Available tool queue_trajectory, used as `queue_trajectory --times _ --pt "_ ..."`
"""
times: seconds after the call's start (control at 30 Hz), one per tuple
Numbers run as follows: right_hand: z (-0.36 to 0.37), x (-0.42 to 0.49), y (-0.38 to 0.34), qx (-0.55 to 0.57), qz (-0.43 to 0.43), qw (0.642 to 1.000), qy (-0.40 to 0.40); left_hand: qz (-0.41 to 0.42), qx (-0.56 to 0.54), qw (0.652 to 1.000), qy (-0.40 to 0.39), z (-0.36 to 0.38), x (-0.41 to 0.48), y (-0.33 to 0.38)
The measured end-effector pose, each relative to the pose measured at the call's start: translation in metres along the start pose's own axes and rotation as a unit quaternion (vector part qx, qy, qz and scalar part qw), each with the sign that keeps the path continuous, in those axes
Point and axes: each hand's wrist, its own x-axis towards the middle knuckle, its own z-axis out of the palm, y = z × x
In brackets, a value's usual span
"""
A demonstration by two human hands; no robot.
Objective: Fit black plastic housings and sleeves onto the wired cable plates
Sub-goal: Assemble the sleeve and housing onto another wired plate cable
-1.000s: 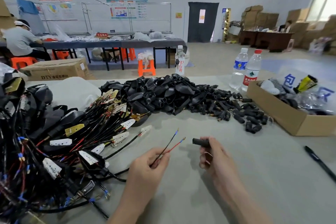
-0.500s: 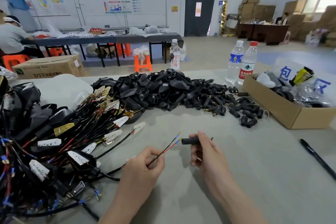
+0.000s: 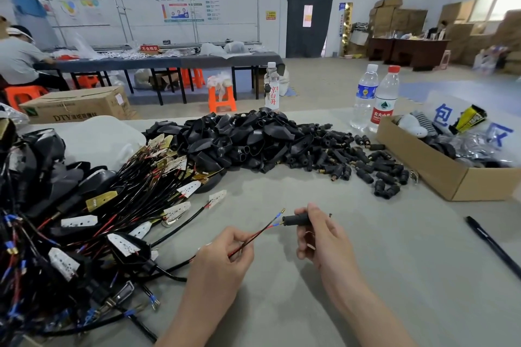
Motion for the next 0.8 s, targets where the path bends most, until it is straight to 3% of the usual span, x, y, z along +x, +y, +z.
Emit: queue_trajectory --times 0.37,0.57,0.8 --pt "0.005 -0.005 0.004 -0.071 -0.052 0.996 -0.033 0.037 -0.010 0.999 0.007 -0.001 -0.001 0.007" --pt "0.012 -0.008 0.007 -0.010 -0.013 0.995 -0.094 0.069 -0.017 0.997 0.004 -0.003 -0.001 0.009" --pt "0.015 -0.014 0.007 -0.057 -0.016 0.992 -0.112 0.042 -0.055 0.997 -0.021 -0.005 -0.001 0.011"
